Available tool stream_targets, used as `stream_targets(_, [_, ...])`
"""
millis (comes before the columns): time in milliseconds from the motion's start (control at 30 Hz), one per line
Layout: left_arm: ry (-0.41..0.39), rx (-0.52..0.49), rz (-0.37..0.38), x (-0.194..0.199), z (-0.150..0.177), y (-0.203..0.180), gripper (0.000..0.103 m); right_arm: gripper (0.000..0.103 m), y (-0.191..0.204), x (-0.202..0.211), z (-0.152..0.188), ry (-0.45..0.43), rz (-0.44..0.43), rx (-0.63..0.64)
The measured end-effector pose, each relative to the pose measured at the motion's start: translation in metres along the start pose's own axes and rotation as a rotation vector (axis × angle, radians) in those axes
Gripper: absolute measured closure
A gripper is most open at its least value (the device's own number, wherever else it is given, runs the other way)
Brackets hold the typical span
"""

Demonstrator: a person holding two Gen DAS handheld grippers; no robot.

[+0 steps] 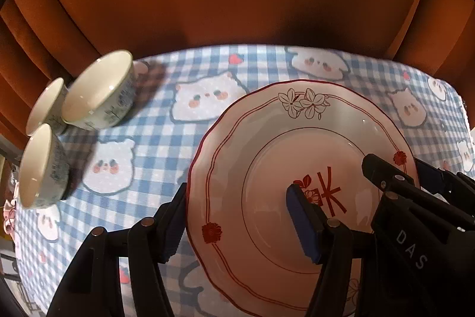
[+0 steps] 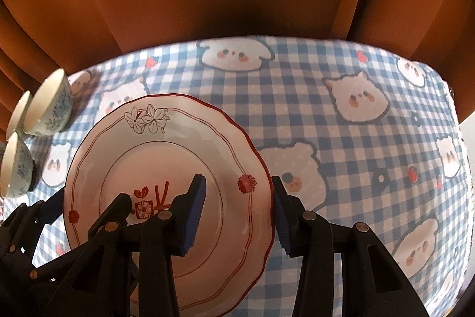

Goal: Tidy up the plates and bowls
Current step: 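Lift the red-rimmed white plate off the cloth with both grippers, then carry the red-rimmed plate over the yellow-flower stack and lower it on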

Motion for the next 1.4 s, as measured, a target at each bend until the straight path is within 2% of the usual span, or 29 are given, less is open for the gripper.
stream_targets(300, [-0.07,-0.023,0.014,0.044,-0.01,0.003,0.038,0.056,0.004,0.046,-0.009,-0.062,0.013,-0.017])
stream_targets(633, [-0.133,-0.04,0.079,0.092,0.009,0.017,0.038,0.056,0.019,0.105,0.007,-0.104,0.102,-0.023])
stream_targets(1133, [-0.12,-0.11,0.195,0.144,0.069,0.034,0.037,0.056,0.046,0.18,0.08,-0.092,0.24,-0.09])
stream_targets(1400, [-0.07,-0.144,0.211,0.151,0.106,0.016,0.037,0.056,0.032,0.191,0.12,-0.043,0.264,-0.113])
Point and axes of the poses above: each gripper's, at about its wrist camera, not at the fingertips, and x roughly against the way its jaws point, y to its left, z to its underside, the point moved 1 cm from there along -x, roughly the way its jaws point, and after that the axes turned 15 degrees about -y, right-handed, at the moved point
